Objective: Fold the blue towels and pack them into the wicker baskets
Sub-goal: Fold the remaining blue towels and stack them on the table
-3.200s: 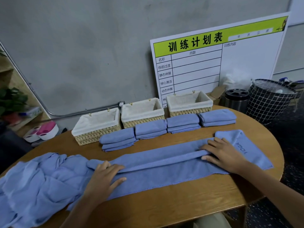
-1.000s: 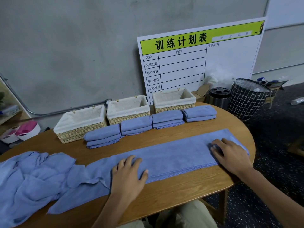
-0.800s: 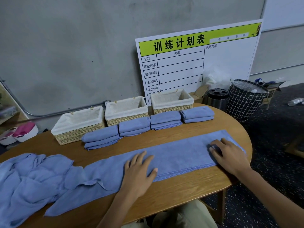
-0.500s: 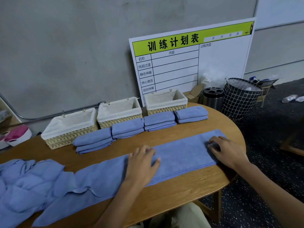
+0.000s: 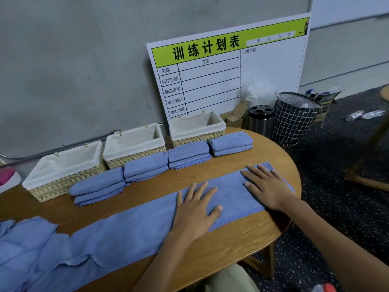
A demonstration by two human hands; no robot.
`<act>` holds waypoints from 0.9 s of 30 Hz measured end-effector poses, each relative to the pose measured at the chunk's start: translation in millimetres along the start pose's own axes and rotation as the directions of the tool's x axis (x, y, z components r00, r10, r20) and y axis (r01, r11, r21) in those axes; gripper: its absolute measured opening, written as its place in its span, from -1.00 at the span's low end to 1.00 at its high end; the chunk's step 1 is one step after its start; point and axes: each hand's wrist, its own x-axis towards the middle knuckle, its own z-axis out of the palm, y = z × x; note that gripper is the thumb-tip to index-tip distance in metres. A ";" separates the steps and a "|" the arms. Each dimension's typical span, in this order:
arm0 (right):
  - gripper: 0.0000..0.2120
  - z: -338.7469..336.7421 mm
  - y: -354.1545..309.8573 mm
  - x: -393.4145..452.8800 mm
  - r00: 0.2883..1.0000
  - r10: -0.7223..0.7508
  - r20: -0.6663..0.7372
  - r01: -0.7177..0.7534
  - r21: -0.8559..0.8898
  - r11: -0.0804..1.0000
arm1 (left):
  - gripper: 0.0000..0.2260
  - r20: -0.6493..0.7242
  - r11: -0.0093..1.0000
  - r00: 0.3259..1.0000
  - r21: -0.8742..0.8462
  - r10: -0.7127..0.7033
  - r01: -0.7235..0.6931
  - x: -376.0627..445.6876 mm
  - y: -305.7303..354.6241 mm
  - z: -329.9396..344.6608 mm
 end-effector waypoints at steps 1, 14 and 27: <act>-0.40 -0.5 -0.5 -0.8 1.000 0.006 0.016 -0.007 0.010 1.000 | -0.43 0.012 1.000 1.000 0.016 -0.004 0.004 -1.8 -1.3 0.0; -0.29 -2.2 -2.5 -3.3 0.999 0.019 0.031 -0.019 0.004 1.000 | -0.28 0.039 0.989 0.989 0.047 -0.145 0.144 -48.9 -47.2 -6.9; -0.17 19.9 -108.7 -8.6 0.960 -0.280 0.022 0.280 0.003 0.960 | -0.26 0.061 0.980 0.979 0.030 -0.196 0.194 -58.5 -60.2 -10.3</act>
